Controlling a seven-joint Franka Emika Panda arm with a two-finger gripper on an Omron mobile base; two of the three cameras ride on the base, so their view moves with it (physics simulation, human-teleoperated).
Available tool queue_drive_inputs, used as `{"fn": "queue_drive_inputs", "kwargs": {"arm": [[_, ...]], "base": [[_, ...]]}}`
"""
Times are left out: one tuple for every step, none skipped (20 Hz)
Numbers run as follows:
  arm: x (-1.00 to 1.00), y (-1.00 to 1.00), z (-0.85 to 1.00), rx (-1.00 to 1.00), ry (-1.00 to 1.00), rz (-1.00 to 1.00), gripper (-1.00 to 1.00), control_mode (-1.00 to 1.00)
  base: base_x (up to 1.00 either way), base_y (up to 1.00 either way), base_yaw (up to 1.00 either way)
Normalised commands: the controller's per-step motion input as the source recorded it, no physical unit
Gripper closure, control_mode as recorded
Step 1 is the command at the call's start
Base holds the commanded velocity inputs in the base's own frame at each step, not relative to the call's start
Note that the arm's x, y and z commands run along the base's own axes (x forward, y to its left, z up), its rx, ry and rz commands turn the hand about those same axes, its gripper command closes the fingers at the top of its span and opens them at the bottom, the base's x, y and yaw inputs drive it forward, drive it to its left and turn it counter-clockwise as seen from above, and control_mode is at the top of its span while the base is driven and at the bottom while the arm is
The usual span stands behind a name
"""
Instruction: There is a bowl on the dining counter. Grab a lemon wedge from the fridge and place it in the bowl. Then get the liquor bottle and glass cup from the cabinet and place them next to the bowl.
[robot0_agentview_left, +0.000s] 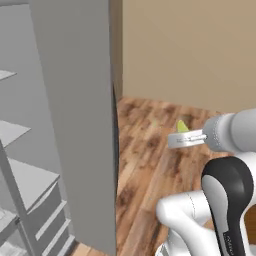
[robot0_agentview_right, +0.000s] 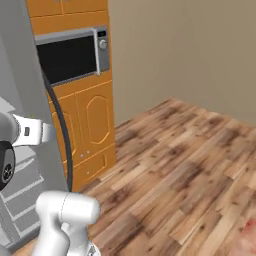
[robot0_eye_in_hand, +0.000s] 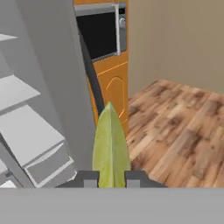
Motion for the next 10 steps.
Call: {"fn": "queue_drive_inputs", "kwargs": {"arm": [[0.00,0.00,0.00,0.00,0.00,0.00,1.00,1.00],[0.00,0.00,0.00,0.00,0.00,0.00,1.00,1.00],[0.00,0.00,0.00,0.00,0.00,0.00,1.00,1.00],[0.00,0.00,0.00,0.00,0.00,0.00,1.00,1.00],[0.00,0.00,0.00,0.00,0.00,0.00,1.00,1.00],[0.00,0.00,0.00,0.00,0.00,0.00,1.00,1.00],[0.00,0.00,0.00,0.00,0.00,0.00,1.00,1.00],[0.00,0.00,0.00,0.00,0.00,0.00,1.00,1.00],[0.00,0.00,0.00,0.00,0.00,0.00,1.00,1.00],[0.00,0.00,0.00,0.00,0.00,0.00,1.00,1.00]], "base": [[-0.43,-0.10,-0.57],[-0.40,-0.11,-0.58],[-0.33,-0.14,-0.58],[-0.24,-0.18,-0.60],[-0.17,-0.21,-0.61],[-0.08,-0.25,-0.62],[-0.03,-0.24,-0.62],[0.00,-0.22,-0.62],[0.00,-0.21,-0.60],[0.09,-0.20,-0.58]]}}
